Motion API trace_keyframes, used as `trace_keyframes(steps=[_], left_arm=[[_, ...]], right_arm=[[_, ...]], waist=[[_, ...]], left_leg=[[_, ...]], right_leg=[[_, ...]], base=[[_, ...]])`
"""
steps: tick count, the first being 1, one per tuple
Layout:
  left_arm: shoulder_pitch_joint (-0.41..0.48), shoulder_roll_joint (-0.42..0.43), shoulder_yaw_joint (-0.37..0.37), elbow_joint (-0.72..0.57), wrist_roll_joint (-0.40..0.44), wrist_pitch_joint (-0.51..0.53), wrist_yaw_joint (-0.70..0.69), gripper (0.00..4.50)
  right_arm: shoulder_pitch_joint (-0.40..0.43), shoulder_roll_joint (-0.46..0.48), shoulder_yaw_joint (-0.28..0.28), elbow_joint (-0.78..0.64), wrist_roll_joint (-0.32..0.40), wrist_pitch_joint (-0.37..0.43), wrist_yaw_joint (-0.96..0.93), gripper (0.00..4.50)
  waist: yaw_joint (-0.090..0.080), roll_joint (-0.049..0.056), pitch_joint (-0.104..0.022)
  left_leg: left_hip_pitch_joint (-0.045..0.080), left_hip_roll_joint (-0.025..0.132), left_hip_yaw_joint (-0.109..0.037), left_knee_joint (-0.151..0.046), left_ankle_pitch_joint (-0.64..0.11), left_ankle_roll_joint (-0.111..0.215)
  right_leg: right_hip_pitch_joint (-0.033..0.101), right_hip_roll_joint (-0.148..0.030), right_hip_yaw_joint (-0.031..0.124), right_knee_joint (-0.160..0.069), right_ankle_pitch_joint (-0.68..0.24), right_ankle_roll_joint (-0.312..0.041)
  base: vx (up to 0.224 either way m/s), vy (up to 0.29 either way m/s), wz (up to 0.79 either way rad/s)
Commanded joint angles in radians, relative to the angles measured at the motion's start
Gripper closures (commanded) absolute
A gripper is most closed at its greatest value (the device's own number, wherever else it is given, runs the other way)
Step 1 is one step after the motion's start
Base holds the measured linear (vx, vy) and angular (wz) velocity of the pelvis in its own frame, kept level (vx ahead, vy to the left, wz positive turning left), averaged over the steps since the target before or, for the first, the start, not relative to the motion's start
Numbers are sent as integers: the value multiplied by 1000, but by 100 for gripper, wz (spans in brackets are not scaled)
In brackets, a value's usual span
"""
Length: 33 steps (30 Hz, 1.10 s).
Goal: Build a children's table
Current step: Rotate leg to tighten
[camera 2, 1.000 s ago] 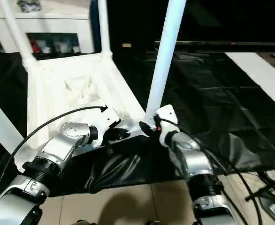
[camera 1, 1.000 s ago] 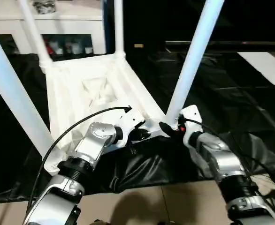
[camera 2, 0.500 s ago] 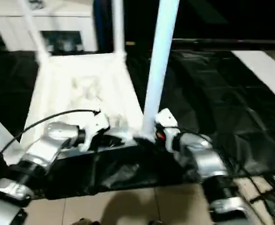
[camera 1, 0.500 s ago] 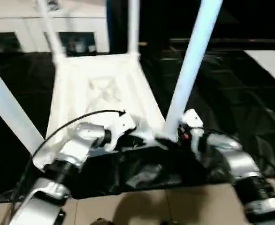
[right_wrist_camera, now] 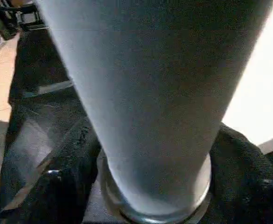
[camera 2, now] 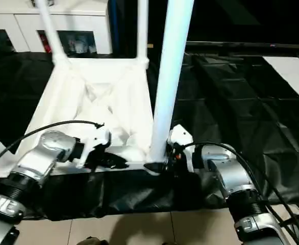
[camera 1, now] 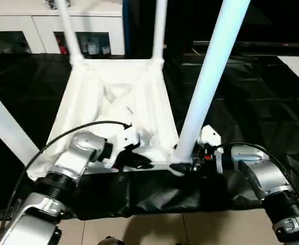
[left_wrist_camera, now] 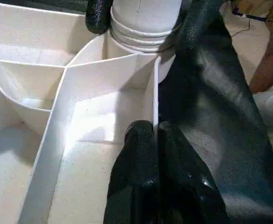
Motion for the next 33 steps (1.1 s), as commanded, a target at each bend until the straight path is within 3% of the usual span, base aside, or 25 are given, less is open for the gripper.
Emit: trace_keyframes(steps=[1, 6, 9, 11, 13, 15, 18, 19, 22, 23, 28, 33], left_arm=[[-4, -19, -31, -26, -25, -11, -37, 450], [-9, -32, -24, -14, -18, -20, 7, 450], [-25, -69, -3, 19, 12, -22, 123, 450], [-42, -100, 11, 43, 37, -17, 221, 450], [-61, -144, 37, 59, 43, 14, 325, 450], [-70, -172, 45, 59, 49, 38, 380, 450], [-86, -252, 54, 48, 68, 94, 517, 450], [-86, -267, 54, 44, 69, 101, 532, 450], [-79, -294, 32, 34, 73, 97, 515, 450], [-76, -299, 23, 32, 74, 92, 506, 450], [-62, -284, 18, 15, 65, 93, 469, 450], [-32, -209, -2, -13, 38, 49, 322, 450]], right_arm=[[0, 8, 45, -15, -3, 6, 34, 147], [16, 15, 60, -23, -6, 8, 33, 179], [30, 50, 49, -15, -23, 5, -47, 183], [30, 89, 29, 6, -45, -2, -150, 184], [13, 146, -8, 54, -75, 7, -313, 184], [2, 182, -32, 79, -84, 20, -410, 185], [-33, 277, -86, 123, -95, 59, -638, 185], [-42, 294, -92, 128, -101, 69, -678, 185], [-58, 343, -83, 107, -96, 67, -682, 185], [-59, 358, -79, 93, -89, 55, -659, 150], [-61, 349, -86, 65, -51, 76, -602, 95], [-46, 242, -34, 48, -60, 35, -433, 74]], waist=[[3, -7, -67], [4, -11, -65], [5, -11, -64], [4, -13, -61], [-6, -11, -58], [-17, -13, -56], [-36, -5, -53], [-46, -10, -53], [-47, -7, -54], [-47, -7, -54], [-42, -7, -56], [-38, -6, -59]], left_leg=[[28, 66, -24, -79, -253, 31], [29, 66, -26, -81, -278, 12], [31, 66, -25, -81, -280, 10], [34, 63, -27, -83, -315, -4], [36, 61, -36, -86, -371, -39], [34, 59, -41, -88, -411, -51], [38, 57, -50, -90, -476, -70], [37, 53, -51, -88, -497, -70], [33, 51, -54, -88, -496, -53], [31, 52, -56, -89, -496, -49], [33, 54, -52, -93, -478, -39], [31, 56, -45, -92, -445, -23]], right_leg=[[35, -48, 39, -50, -242, -245], [34, -50, 41, -54, -284, -228], [30, -50, 43, -57, -285, -223], [28, -53, 43, -65, -346, -206], [23, -56, 39, -76, -459, -169], [22, -56, 36, -84, -523, -141], [13, -52, 28, -95, -588, -109], [14, -50, 23, -101, -612, -96], [17, -55, 20, -111, -639, -72], [18, -55, 19, -112, -632, -69], [16, -52, 24, -106, -550, -98], [20, -52, 31, -95, -458, -135]], base=[[0, 0, 0], [0, 0, 0], [0, 0, 0], [0, 0, 0], [-27, 2, -1], [-55, 8, -4], [0, 0, 0], [0, 0, 0], [0, 0, 0], [0, 0, 0], [0, 0, 0], [0, 0, 0]])
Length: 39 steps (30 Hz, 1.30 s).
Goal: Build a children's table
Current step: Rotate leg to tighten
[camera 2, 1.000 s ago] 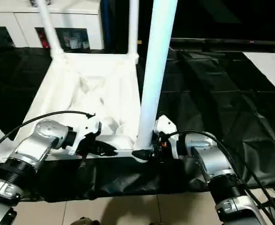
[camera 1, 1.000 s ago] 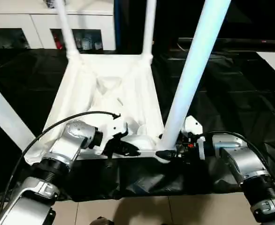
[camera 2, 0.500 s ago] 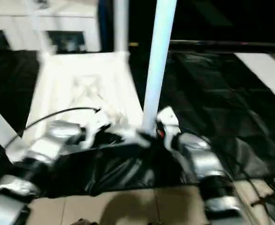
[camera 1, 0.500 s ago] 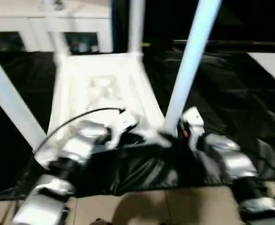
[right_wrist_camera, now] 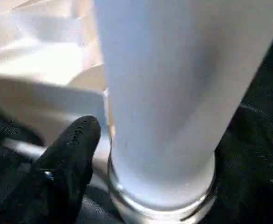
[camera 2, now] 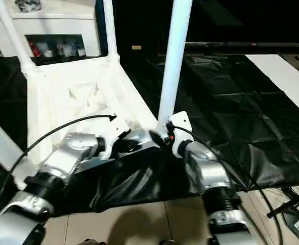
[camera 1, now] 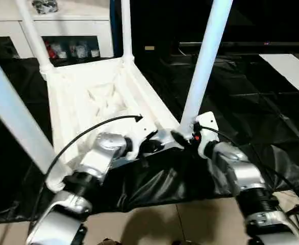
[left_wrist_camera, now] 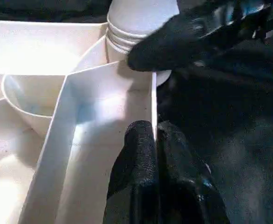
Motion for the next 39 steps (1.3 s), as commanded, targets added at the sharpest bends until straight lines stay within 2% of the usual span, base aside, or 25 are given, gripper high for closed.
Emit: trace_keyframes(steps=[1, 3, 6, 9, 10, 14, 15, 17, 19, 20, 25, 31, 34, 35, 36, 38, 39], left_arm=[[8, -16, -48, -52, -69, -74, -119, 450], [10, 1, -50, -53, -73, -78, -149, 450], [12, 39, -54, -54, -78, -89, -215, 450], [15, 70, -53, -60, -95, -93, -284, 450], [15, 70, -53, -60, -95, -93, -284, 450], [16, 101, -59, -59, -104, -94, -361, 450], [16, 108, -62, -60, -108, -91, -374, 450], [15, 115, -64, -61, -113, -90, -391, 450], [14, 120, -66, -63, -118, -86, -405, 450], [14, 120, -66, -63, -118, -86, -405, 450], [15, 123, -70, -63, -118, -86, -419, 450], [15, 113, -58, -48, -113, -103, -379, 450], [2, 74, -36, -17, -85, -104, -256, 450], [-6, 44, -29, -2, -65, -91, -172, 450], [-10, 28, -27, 4, -56, -82, -134, 450], [-17, -15, -31, 15, -33, -53, -52, 450], [-23, -47, -28, 23, -22, -35, 8, 450]], right_arm=[[6, 10, 115, -48, 24, -34, 170, 74], [13, -12, 122, -51, 25, -43, 217, 74], [26, -58, 134, -58, 28, -61, 315, 74], [33, -103, 153, -57, 23, -91, 399, 74], [33, -103, 153, -57, 23, -91, 399, 74], [34, -140, 177, -50, 17, -115, 484, 74], [35, -145, 178, -53, 24, -111, 505, 98], [36, -151, 178, -61, 35, -105, 536, 106], [37, -154, 176, -67, 42, -102, 555, 111], [37, -154, 176, -67, 42, -102, 555, 139], [37, -160, 185, -59, 41, -106, 582, 170], [46, -151, 187, -63, 39, -95, 572, 176], [38, -105, 147, -28, 26, -79, 440, 176], [23, -62, 110, 13, 11, -71, 308, 176], [14, -39, 90, 34, 6, -62, 240, 176], [2, 12, 58, 58, 3, -39, 118, 177], [2, 41, 48, 60, 0, -26, 61, 177]], waist=[[3, -8, -59], [6, -6, -60], [13, -10, -62], [22, -9, -63], [24, -9, -65], [36, -6, -67], [37, -6, -67], [40, -4, -67], [45, -5, -66], [46, -5, -65], [53, -8, -63], [55, -10, -65], [53, -14, -63], [50, -15, -61], [42, -13, -57], [33, -15, -58], [23, -14, -56]], left_leg=[[28, 59, -36, -90, -425, -14], [28, 62, -33, -90, -395, -7], [30, 61, -24, -84, -353, 12], [34, 63, -20, -80, -333, 22], [28, 63, -20, -79, -309, 27], [26, 66, -18, -78, -255, 37], [26, 67, -17, -78, -254, 37], [27, 68, -17, -79, -255, 37], [29, 69, -16, -79, -271, 30], [28, 69, -16, -80, -277, 28], [32, 69, -19, -84, -316, 0], [29, 68, -19, -82, -286, 9], [30, 67, -19, -83, -302, 5], [29, 67, -20, -84, -311, 1], [33, 64, -27, -86, -360, -30], [33, 62, -31, -88, -394, -46], [35, 63, -35, -90, -424, -59]], right_leg=[[23, -51, 38, -74, -424, -150], [24, -51, 41, -68, -370, -174], [25, -49, 45, -58, -316, -206], [22, -49, 48, -54, -306, -218], [30, -49, 46, -47, -287, -222], [35, -46, 43, -34, -217, -246], [36, -45, 43, -34, -214, -249], [36, -44, 43, -32, -211, -255], [35, -46, 44, -34, -234, -253], [35, -46, 44, -36, -245, -251], [31, -50, 46, -43, -318, -223], [33, -49, 46, -41, -296, -219], [29, -50, 46, -45, -323, -215], [28, -51, 47, -46, -342, -210], [22, -55, 45, -57, -434, -186], [22, -54, 41, -62, -488, -163], [19, -53, 39, -67, -515, -147]], base=[[0, 0, 0], [0, 0, 0], [0, 0, 0], [0, 0, 0], [0, 0, 0], [0, 0, 0], [0, 0, 0], [0, 0, 0], [0, 0, 0], [0, 0, 0], [0, 0, 0], [0, 0, 0], [0, 0, 0], [0, 0, 0], [0, 0, 0], [0, 0, 0], [0, 0, 0]])
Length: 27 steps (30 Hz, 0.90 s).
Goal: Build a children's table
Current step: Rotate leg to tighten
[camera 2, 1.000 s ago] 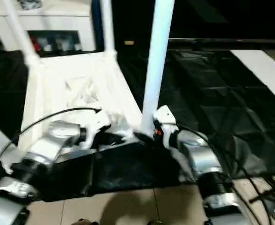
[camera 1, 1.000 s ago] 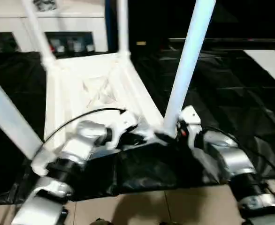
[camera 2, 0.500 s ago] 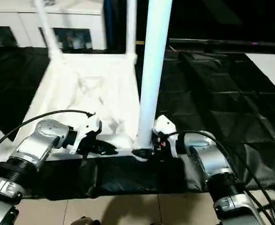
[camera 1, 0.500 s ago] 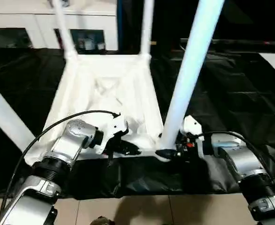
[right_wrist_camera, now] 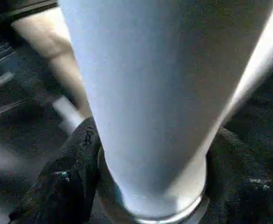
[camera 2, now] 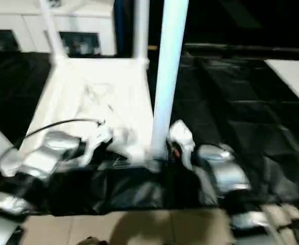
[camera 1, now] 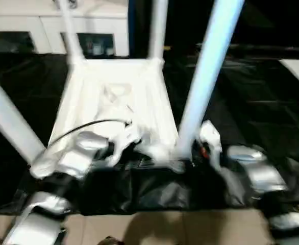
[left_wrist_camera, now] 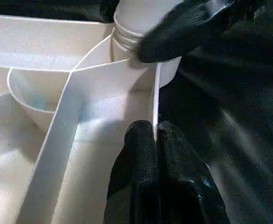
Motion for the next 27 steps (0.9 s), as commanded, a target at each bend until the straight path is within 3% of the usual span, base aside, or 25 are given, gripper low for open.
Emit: trace_keyframes(steps=[1, 3, 4, 5, 7, 8, 11, 17, 24, 27], left_arm=[[-30, -104, -25, 5, -6, 35, 113, 450], [-33, -115, -22, 7, -6, 43, 128, 450], [-43, -148, -16, 13, 0, 61, 183, 450], [-49, -172, -14, 15, 3, 76, 217, 450], [-54, -193, -14, 17, 4, 84, 240, 450], [-54, -193, -14, 17, 4, 84, 240, 450], [-53, -212, -17, 13, 11, 81, 244, 450], [-25, -161, -34, -30, -11, 53, 135, 450], [10, -58, -54, -90, -69, 4, -108, 450], [12, -30, -60, -93, -76, -2, -163, 450]], right_arm=[[-1, 82, 44, 20, -13, 37, -96, 177], [-1, 92, 42, 20, -15, 39, -113, 177], [-10, 123, 35, 23, -30, 52, -191, 177], [-17, 146, 33, 26, -43, 65, -244, 177], [-19, 167, 35, 17, -43, 67, -252, 177], [-19, 167, 35, 17, -43, 67, -252, 177], [-15, 196, 30, -13, -16, 69, -226, 108], [-3, 133, 39, -63, 1, 77, -151, 65], [31, -10, 101, -102, 9, 3, 142, 65], [36, -46, 116, -110, 14, -4, 218, 65]], waist=[[-12, -10, -53], [-18, -12, -52], [-22, -7, -51], [-25, -7, -50], [-33, -10, -49], [-33, -5, -49], [-35, 0, -50], [-31, 0, -53], [-14, -6, -59], [-6, -6, -57]], left_leg=[[35, 58, -44, -89, -454, -56], [35, 54, -46, -86, -470, -44], [36, 53, -47, -85, -476, -40], [36, 53, -47, -85, -481, -42], [37, 49, -52, -84, -507, -47], [38, 50, -54, -84, -513, -47], [35, 52, -59, -90, -532, -46], [32, 54, -54, -95, -525, -39], [25, 57, -38, -88, -392, 12], [30, 59, -31, -85, -364, 20]], right_leg=[[16, -52, 32, -89, -550, -131], [13, -54, 29, -99, -600, -107], [10, -54, 29, -103, -621, -98], [7, -52, 29, -105, -627, -95], [8, -51, 19, -112, -673, -72], [8, -52, 18, -113, -675, -69], [13, -51, 13, -117, -646, -66], [13, -50, 24, -108, -546, -102], [23, -54, 37, -88, -406, -171], [18, -48, 42, -79, -352, -201]], base=[[0, 0, 0], [0, 0, 0], [0, 0, 0], [0, 0, 0], [0, 0, 0], [0, 0, 0], [0, 0, 0], [0, 0, 0], [0, 0, 0], [0, 0, 0]])
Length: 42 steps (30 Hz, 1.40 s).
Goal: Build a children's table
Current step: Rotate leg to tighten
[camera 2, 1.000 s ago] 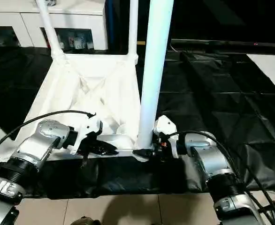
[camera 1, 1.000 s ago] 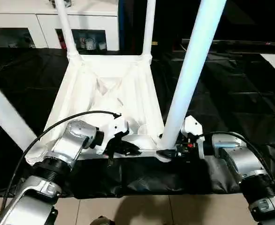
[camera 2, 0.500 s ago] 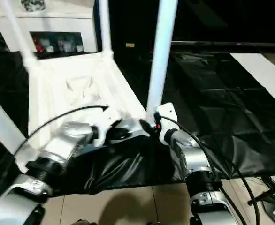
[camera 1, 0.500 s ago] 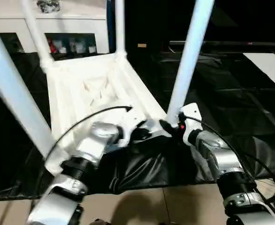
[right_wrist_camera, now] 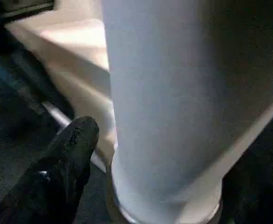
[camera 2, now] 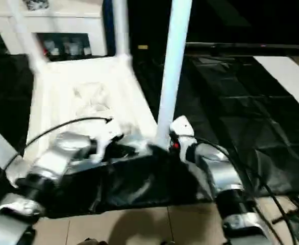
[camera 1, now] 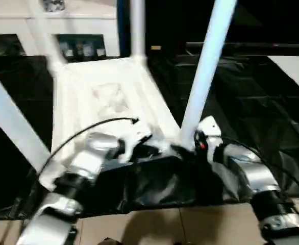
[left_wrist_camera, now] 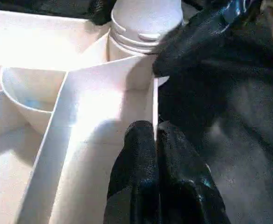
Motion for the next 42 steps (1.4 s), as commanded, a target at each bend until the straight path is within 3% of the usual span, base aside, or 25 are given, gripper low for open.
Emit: trace_keyframes(steps=[1, 4, 7, 9, 11, 16, 22, 27, 29, 31, 32, 33, 36, 39, 42], left_arm=[[-6, -27, -55, -39, -64, -52, -99, 450], [-6, 3, -59, -43, -74, -49, -165, 450], [-10, 33, -63, -42, -80, -52, -221, 450], [-13, 39, -63, -40, -80, -53, -233, 450], [-19, 49, -62, -35, -83, -51, -254, 450], [-23, 65, -68, -31, -88, -50, -289, 450], [-23, 61, -61, -22, -83, -62, -270, 450], [-36, 18, -28, 20, -52, -80, -118, 450], [-50, -28, 7, 42, -36, -66, 26, 450], [-53, -66, 22, 36, -22, -40, 124, 450], [-53, -66, 22, 36, -22, -40, 124, 450], [-53, -90, 30, 29, -15, -15, 177, 450], [-51, -151, 35, 17, -4, 18, 274, 450], [-42, -188, 26, 1, -4, 19, 296, 450], [-32, -196, 15, -8, -3, 9, 281, 450]], right_arm=[[3, 1, 85, -28, 16, -14, 118, 65], [5, -30, 97, -30, 16, -29, 191, 80], [12, -70, 123, -43, 27, -31, 290, 101], [14, -80, 131, -46, 25, -34, 311, 129], [17, -93, 144, -53, 24, -34, 340, 137], [20, -88, 149, -57, 29, -31, 365, 172], [25, -83, 155, -61, 40, -23, 370, 182], [23, -46, 124, -33, 37, -18, 286, 182], [-3, 10, 76, 31, 16, -8, 119, 182], [-22, 61, 32, 82, 7, 4, -32, 183], [-22, 61, 32, 82, 7, 4, -32, 183], [-28, 91, 10, 101, 10, 19, -101, 183], [-30, 152, -8, 104, 2, 41, -216, 183], [-32, 193, -19, 92, 1, 58, -273, 183], [-30, 207, -26, 79, 9, 47, -264, 112]], waist=[[4, -8, -59], [7, -6, -65], [15, -3, -69], [23, -1, -67], [29, -1, -65], [36, 0, -60], [36, 1, -63], [37, 5, -62], [31, 2, -57], [22, -6, -56], [18, -5, -56], [4, -4, -54], [-5, -5, -52], [-13, -6, -52], [-14, -4, -53]], left_leg=[[29, 63, -28, -80, -352, 22], [22, 64, -27, -79, -281, 35], [24, 66, -21, -72, -217, 63], [26, 66, -18, -70, -211, 72], [25, 68, -19, -73, -229, 65], [31, 69, -25, -83, -334, 5], [29, 68, -26, -83, -321, 0], [31, 68, -25, -82, -329, -2], [36, 66, -26, -84, -372, -21], [33, 61, -38, -85, -418, -45], [34, 62, -39, -85, -423, -47], [31, 60, -43, -87, -446, -47], [36, 58, -42, -84, -466, -42], [32, 56, -44, -83, -467, -34], [30, 55, -45, -83, -464, -24]], right_leg=[[25, -48, 42, -72, -338, -207], [36, -47, 40, -56, -242, -233], [40, -42, 37, -43, -138, -271], [40, -42, 37, -42, -130, -283], [41, -44, 37, -44, -165, -277], [35, -48, 39, -59, -312, -235], [36, -47, 40, -57, -280, -233], [32, -46, 40, -58, -281, -238], [26, -49, 41, -65, -337, -230], [29, -55, 33, -79, -483, -175], [27, -57, 34, -81, -498, -166], [26, -53, 30, -87, -528, -145], [17, -53, 30, -96, -559, -130], [15, -52, 27, -103, -599, -108], [16, -52, 27, -104, -600, -99]], base=[[0, 0, 0], [0, 0, 0], [0, 0, 0], [0, 0, 0], [0, 0, 0], [0, 0, 0], [0, 0, 0], [0, 0, 0], [0, 0, 0], [-26, 5, -3], [-51, 10, -7], [0, 0, 0], [0, 0, 0], [0, 0, 0], [0, 0, 0]])
